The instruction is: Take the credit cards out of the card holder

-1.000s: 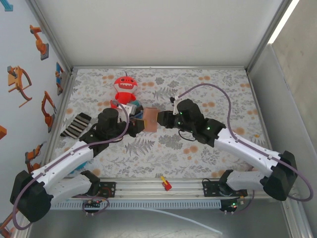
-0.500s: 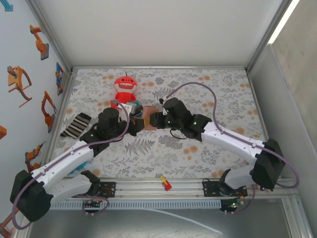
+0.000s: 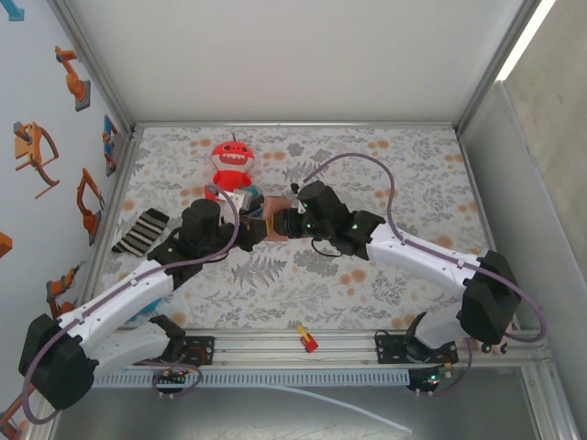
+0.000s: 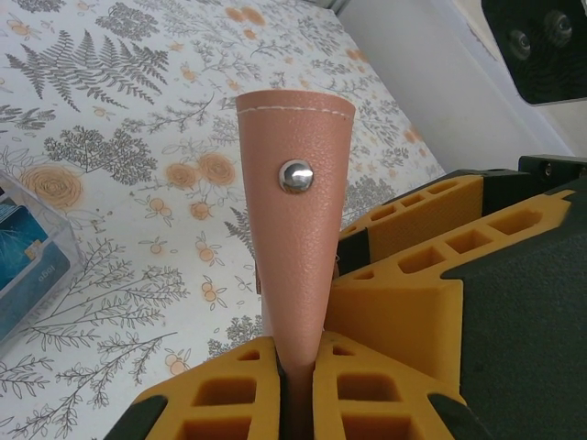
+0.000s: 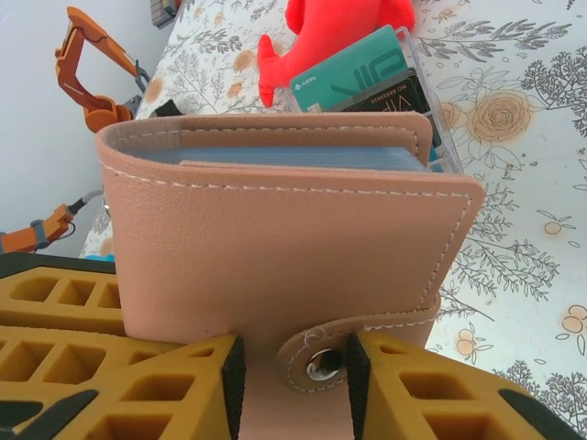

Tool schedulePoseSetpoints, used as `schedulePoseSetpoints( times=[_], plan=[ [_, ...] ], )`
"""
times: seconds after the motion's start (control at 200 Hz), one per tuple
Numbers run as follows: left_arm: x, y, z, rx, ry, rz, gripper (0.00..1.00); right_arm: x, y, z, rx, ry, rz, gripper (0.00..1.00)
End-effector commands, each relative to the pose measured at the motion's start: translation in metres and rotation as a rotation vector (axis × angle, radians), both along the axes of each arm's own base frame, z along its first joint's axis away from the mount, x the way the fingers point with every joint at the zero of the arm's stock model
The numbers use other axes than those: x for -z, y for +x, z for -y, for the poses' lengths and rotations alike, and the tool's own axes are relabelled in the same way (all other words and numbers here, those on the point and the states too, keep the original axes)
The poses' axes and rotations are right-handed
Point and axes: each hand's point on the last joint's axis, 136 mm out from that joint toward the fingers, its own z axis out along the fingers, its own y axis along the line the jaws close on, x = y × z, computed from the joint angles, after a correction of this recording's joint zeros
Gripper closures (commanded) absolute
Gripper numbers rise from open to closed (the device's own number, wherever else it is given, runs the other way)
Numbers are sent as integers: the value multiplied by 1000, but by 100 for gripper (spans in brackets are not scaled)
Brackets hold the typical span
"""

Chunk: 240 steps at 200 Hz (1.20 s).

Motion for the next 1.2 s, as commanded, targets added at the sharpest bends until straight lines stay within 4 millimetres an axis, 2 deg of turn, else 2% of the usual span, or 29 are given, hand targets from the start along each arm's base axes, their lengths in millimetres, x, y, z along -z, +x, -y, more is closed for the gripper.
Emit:
schedulePoseSetpoints(
  times=[0.0, 0.285, 0.571, 0.856, 1.197],
  plan=[
    [-49, -9, 17, 89, -134, 84, 100, -7, 4, -7, 1, 15, 13, 70],
    [-63, -13, 15, 96, -167, 114, 100, 6, 7, 5, 46, -37, 14, 80],
    [-54, -10, 8, 51, -142, 100, 100, 3, 5, 7, 47, -25, 25, 90],
    [-55, -8, 1, 15, -134, 113, 100, 1, 4, 14, 63, -28, 41, 99],
    [-53, -5, -5, -6, -135, 108, 100, -9, 3, 29, 80, -41, 94, 100]
  ],
)
